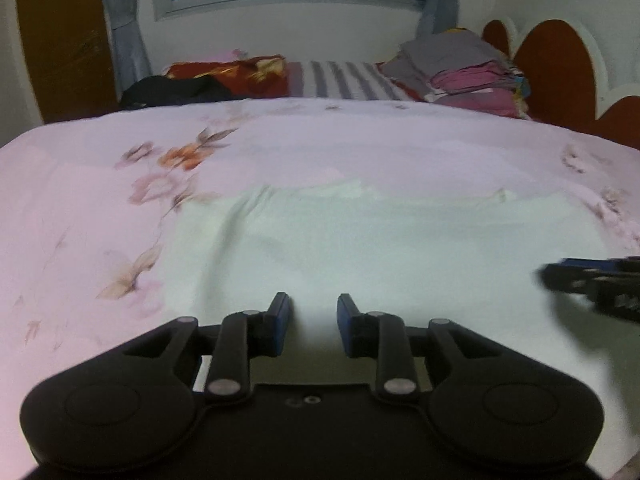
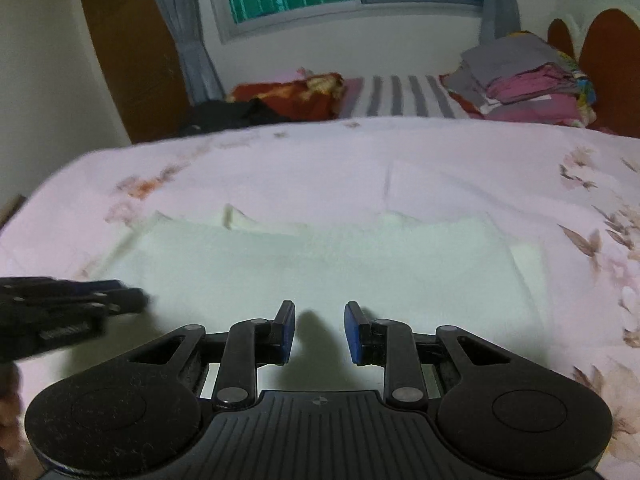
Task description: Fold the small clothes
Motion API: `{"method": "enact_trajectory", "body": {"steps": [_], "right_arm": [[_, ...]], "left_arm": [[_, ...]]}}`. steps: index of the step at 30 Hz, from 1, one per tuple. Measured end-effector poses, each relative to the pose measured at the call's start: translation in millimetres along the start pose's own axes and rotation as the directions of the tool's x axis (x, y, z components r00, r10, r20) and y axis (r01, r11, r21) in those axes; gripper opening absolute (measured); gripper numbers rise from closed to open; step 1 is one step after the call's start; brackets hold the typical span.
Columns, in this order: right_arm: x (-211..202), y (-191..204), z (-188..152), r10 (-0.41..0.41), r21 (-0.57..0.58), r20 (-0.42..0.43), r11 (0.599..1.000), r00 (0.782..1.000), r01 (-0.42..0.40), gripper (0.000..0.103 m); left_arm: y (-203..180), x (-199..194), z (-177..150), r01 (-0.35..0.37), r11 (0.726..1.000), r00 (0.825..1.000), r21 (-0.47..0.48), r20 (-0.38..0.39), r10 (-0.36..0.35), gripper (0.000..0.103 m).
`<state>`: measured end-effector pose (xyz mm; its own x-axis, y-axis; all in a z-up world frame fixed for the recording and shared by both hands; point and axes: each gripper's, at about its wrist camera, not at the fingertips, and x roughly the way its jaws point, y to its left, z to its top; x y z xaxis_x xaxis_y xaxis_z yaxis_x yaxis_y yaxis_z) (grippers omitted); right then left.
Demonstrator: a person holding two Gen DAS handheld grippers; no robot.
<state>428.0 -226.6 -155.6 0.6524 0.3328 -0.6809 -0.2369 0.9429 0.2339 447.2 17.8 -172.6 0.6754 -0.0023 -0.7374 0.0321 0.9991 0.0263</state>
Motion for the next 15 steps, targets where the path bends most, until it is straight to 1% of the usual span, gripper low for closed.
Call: {"method": "enact_trajectory", "body": {"steps": [3,7,9,11,13,15], "right_arm": [[-3.1,-17.9,-10.6,-0.043,0.01,-0.011,0.999,0.999,0.043,0.027],[-16.5,-40.7,-21.6,-0.112,0.015,0.008,0.994,0.994,0.112,0.027],[-19.4,-47.4,-26.7,-0.138,0.022,0.016,0.99,0.99,0.137,0.027],[-19.8,-47.6,-30.1,-0.144,0.024,0.024,0.989,0.989,0.143,0.027],[-23.0,-41.7,-28.0,-0.162,0.025,0.018,0.987,0.987,0.161,0.027],[-35.1,-34.9,-27.3,-0.12,0.057,0.04,0.991,0.992,0.118,0.027]], "left_arm": [[11.7,-4.8,-7.9,-0.014,1.0,1.0,0.008,0.014,0.014,0.028],[17.5,-13.6,-15.1,-0.031,0.999,0.999,0.028,0.027,0.03,0.028],[16.6,-14.7,-14.4,-0.035,0.999,0.999,0.025,0.021,0.035,0.028],[13.9,-16.9,-10.3,-0.046,0.999,0.999,0.02,0.008,0.046,0.026],[11.9,-26.6,-10.1,-0.03,0.999,0.999,0.012,0.021,0.029,0.025],[6.5,-40.1,-13.9,-0.001,1.0,0.999,0.023,0.045,0.0,0.025]]}}
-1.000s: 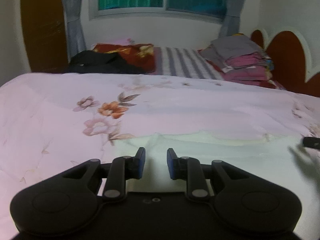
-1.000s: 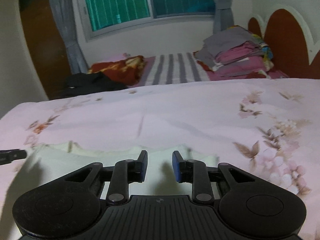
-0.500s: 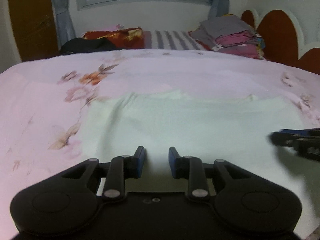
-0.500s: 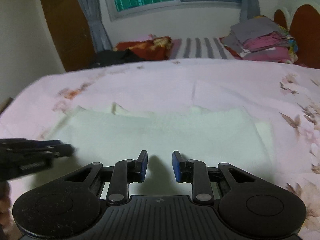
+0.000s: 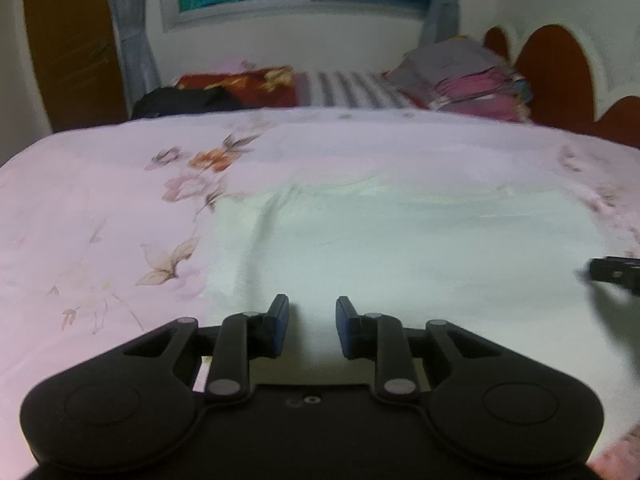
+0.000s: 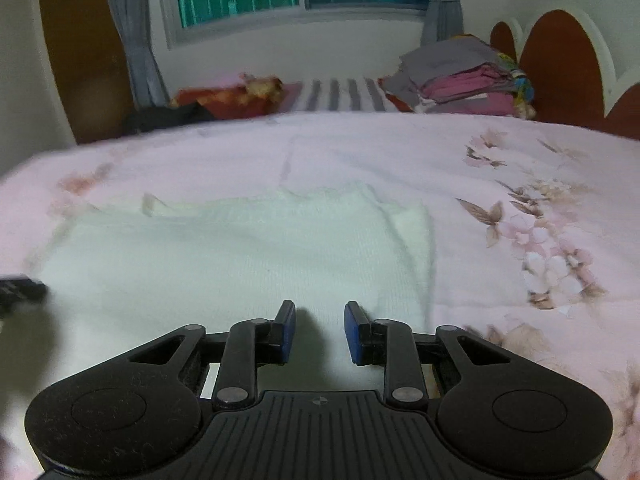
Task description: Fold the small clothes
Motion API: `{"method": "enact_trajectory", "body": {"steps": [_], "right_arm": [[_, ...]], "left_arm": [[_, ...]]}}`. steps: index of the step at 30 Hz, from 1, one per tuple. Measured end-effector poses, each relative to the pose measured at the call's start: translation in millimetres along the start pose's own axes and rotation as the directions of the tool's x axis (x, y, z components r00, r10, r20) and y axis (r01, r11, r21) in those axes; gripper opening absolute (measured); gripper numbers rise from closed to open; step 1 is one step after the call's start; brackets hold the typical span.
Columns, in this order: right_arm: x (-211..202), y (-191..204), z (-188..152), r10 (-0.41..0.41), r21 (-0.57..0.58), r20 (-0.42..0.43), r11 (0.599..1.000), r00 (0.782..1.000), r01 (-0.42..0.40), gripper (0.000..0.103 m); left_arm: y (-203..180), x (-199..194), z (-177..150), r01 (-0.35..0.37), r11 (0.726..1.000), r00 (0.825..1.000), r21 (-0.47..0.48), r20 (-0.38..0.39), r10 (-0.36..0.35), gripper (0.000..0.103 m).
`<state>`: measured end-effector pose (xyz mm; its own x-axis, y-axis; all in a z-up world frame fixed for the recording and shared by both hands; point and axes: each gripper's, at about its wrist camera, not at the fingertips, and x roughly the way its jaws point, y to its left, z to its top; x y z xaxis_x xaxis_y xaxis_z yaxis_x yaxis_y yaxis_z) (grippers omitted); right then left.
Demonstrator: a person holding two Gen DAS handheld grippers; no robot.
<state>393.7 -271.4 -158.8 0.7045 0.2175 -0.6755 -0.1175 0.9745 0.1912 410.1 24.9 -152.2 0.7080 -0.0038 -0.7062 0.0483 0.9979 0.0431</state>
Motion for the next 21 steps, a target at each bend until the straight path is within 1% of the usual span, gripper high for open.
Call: {"method": "enact_trajectory", "body": {"steps": [2,5,8,10,13,16,21], "right_arm": [[-10.8,11.2,-1.3,0.029,-0.002,0.012,1.0,1.0,-0.029,0.027],[-19.1,34.3,-8.0,0.077,-0.017,0.004,0.997,0.997,-0.077,0.027],[-22.3,57.3,-19.6,0.115,-0.035,-0.022,0.993,0.993,-0.116,0.027],[-25.5,67.4,-29.6,0.132,-0.051,-0.037,0.99,0.991,-0.134,0.027],[-27.3,75.2,-47.3,0.111,-0.095,-0.064,0.989,0.992,-0.117,0.027],[-28.4,65.7,-60.9,0.076,-0.109,-0.069,0.991,0.995,-0.083,0.027],[-42.8,48.3,-72.3,0.015,-0.098,-0.053,0.995,0.998,-0.02,0.027]], "left_arm": [[-9.2,-9.6,-5.2,0.03,0.999,1.0,0.014,0.009,-0.03,0.025],[-22.9,-14.6,-16.5,0.06,0.998,0.998,0.024,-0.014,-0.059,0.026],[-29.4,-16.9,-31.8,0.06,0.997,0.998,0.039,-0.032,-0.059,0.026],[-27.2,-17.5,-43.5,0.045,0.998,0.998,0.047,-0.053,-0.042,0.027],[-16.7,-21.2,-59.1,0.018,0.999,0.998,0.046,-0.053,-0.015,0.029],[-9.7,-29.3,-67.1,0.004,0.999,0.999,0.053,-0.047,-0.002,0.029],[-5.0,-40.1,-74.4,-0.01,0.999,0.999,0.052,-0.044,0.012,0.029]]}}
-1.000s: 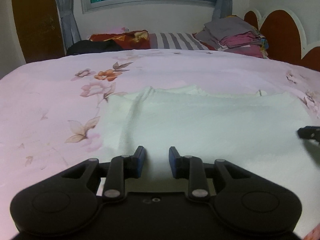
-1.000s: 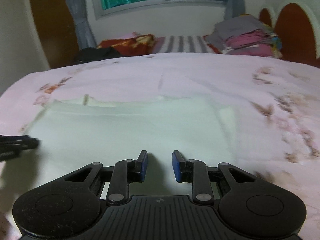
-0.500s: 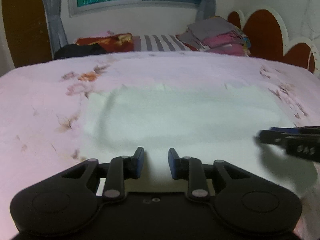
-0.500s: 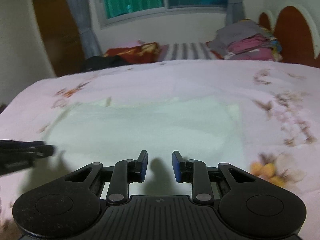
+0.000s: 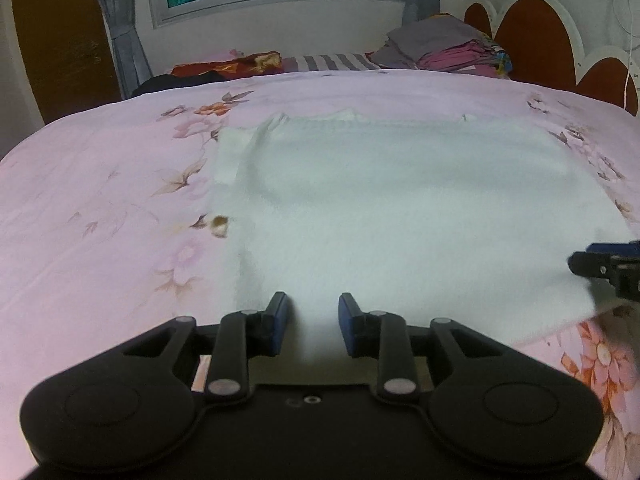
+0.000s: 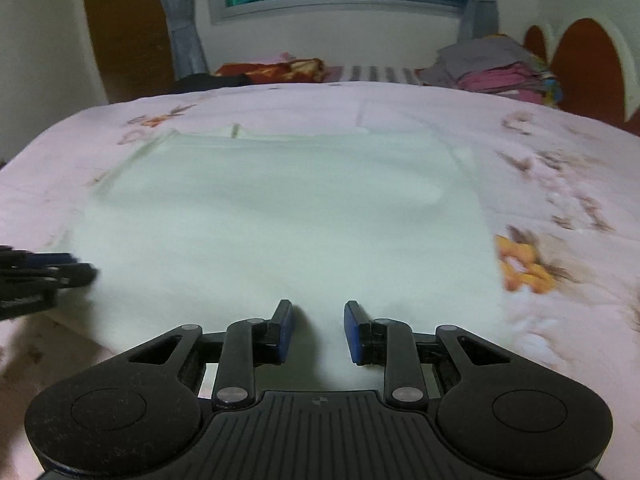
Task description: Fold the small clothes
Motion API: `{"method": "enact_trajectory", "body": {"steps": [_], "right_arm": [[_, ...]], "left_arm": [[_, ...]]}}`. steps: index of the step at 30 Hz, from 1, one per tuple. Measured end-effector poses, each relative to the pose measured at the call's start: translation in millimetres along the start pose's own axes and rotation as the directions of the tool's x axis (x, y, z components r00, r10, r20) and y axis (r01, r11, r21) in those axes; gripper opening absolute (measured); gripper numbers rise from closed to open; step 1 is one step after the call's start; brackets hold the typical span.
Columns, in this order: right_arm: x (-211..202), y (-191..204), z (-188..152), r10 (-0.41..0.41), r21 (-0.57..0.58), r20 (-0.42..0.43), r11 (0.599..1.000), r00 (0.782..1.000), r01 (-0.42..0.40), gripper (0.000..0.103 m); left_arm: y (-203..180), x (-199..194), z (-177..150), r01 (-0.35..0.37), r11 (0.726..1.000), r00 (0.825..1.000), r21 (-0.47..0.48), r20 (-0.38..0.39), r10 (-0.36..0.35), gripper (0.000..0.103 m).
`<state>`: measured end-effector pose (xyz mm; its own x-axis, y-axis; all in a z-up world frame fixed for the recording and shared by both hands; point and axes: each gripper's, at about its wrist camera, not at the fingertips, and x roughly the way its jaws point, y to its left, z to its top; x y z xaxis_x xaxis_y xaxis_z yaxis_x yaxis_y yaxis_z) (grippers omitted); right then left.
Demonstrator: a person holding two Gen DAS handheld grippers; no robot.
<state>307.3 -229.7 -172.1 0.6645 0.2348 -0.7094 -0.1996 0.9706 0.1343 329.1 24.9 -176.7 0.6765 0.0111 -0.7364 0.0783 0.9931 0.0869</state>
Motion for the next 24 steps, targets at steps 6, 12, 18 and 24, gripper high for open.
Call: {"method": "enact_trajectory", "body": {"steps": [6,12,18,24], "right_arm": [[-11.8,-0.6,-7.6,-0.017,0.014,-0.001,1.0,1.0,0.017,0.027],[-25.4,5.9,-2.3,0.047,0.082,0.022,0.995,0.999,-0.049,0.027],[-26.2,18.4,2.8,0.075,0.082,0.018,0.994,0.997,-0.076,0.027],[-24.9,27.9,3.9,0.087,0.083,0.015,0.993,0.996,-0.088,0.027]], "left_arm": [[1.1,-14.3,3.8,-0.014,0.999,0.999,-0.037,-0.046,0.012,0.028],[5.2,-29.8,4.6,0.008,0.994,0.995,-0.108,-0.095,-0.019,0.034],[17.0,-35.5,3.4,0.03,0.973,0.99,-0.227,-0.127,-0.06,0.05],[28.5,-34.1,-2.9,0.065,0.933,0.978,-0.355,-0.164,-0.13,0.055]]}}
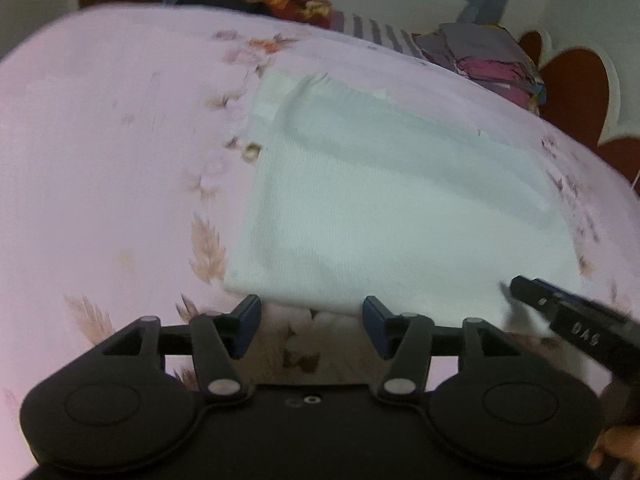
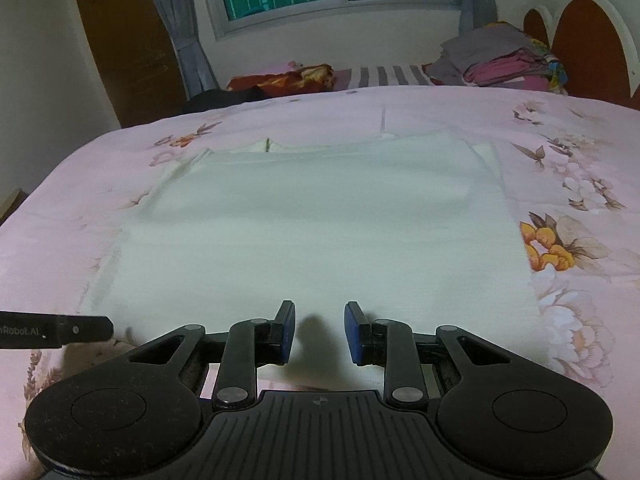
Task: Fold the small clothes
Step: 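Grasp the edge of the folded sweater with the left gripper, then lift the edge and fold it over the sweater with the left gripper, then release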
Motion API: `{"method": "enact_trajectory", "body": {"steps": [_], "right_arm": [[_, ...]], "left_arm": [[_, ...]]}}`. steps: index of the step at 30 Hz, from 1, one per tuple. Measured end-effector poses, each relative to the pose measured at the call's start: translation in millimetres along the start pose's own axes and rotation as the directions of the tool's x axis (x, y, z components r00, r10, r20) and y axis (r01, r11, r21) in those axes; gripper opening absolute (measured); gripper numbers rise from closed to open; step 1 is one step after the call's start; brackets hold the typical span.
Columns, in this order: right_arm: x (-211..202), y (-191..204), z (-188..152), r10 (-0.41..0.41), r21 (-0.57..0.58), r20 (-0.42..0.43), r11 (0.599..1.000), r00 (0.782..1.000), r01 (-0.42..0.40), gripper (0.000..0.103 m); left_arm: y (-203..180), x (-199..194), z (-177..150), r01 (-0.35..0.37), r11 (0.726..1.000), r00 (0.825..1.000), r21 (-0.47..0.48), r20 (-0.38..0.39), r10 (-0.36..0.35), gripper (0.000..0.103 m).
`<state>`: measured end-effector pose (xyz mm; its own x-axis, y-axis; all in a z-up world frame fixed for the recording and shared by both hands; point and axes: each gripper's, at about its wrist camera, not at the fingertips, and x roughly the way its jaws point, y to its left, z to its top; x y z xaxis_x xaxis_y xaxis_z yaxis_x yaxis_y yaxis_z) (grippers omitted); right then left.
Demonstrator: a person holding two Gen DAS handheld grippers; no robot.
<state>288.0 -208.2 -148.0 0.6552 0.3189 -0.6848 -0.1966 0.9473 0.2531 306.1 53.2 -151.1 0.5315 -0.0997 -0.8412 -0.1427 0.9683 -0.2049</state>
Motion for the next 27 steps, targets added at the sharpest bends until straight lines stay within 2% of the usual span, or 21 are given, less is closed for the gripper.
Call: {"method": "enact_trajectory", "body": {"steps": [3,5,9,15,19,20,21,22,23,24,26,27], "right_arm": [[0.7,5.1,-0.3,0.007,-0.003,-0.001,1.0,1.0,-0.007,0.027],[1.6,8.3,0.4,0.012,-0.005,-0.001,1.0,1.0,-0.012,0.027],[7.9,13.6,2.0,0.02,-0.008,-0.006,1.0,1.0,-0.02,0.027],[23.0,17.5,7.3,0.03,-0.016,-0.014,0.999,0.999,-0.03,0.028],[34.2,17.3,20.6,0.026,-0.033,-0.002,0.999,1.0,-0.026,0.029],[37.5,16.7,25.7,0.025,-0.038,0.004,0.999,1.0,-0.025,0.034],[40.0,16.4,29.6,0.027,-0.039,0.01,0.999,1.0,-0.027,0.044],[42.6,16.5,33.8,0.026,-0.042,0.02,0.999,0.999,-0.026,0.047],[45.8,17.5,38.2,0.024,-0.054,0.029,0.998,0.999,-0.022,0.047],[48.6,19.3,41.6,0.019,-0.069,0.036,0.997,0.999,-0.016,0.047],[55.6,23.0,47.8,0.0,-0.107,0.059,0.994,0.998,0.006,0.047],[59.7,24.0,50.3,-0.013,-0.116,0.064,0.993,0.998,0.02,0.047]], "left_arm": [[12.6,4.9,-2.8,0.064,0.992,0.997,-0.112,-0.037,-0.069,0.055],[22.2,9.9,-5.0,0.113,0.973,0.991,-0.2,-0.042,-0.123,0.055],[38.3,23.7,-6.8,0.181,0.927,0.982,-0.327,0.01,-0.188,0.055],[43.3,41.0,2.6,0.251,0.879,0.968,-0.405,0.105,-0.228,0.067],[37.9,50.3,10.6,0.277,0.863,0.96,-0.422,0.167,-0.227,0.068],[37.8,52.6,11.6,0.285,0.856,0.957,-0.432,0.186,-0.225,0.067],[37.1,52.9,12.6,0.289,0.85,0.955,-0.441,0.2,-0.221,0.065],[37.8,53.9,12.3,0.287,0.845,0.954,-0.451,0.212,-0.211,0.058],[38.0,55.4,12.7,0.28,0.841,0.955,-0.463,0.221,-0.197,0.047],[39.6,57.1,12.7,0.276,0.832,0.956,-0.48,0.227,-0.186,0.042],[42.8,61.4,13.1,0.267,0.816,0.959,-0.513,0.229,-0.169,0.023],[44.7,63.3,13.3,0.263,0.813,0.959,-0.52,0.23,-0.163,0.019]]}}
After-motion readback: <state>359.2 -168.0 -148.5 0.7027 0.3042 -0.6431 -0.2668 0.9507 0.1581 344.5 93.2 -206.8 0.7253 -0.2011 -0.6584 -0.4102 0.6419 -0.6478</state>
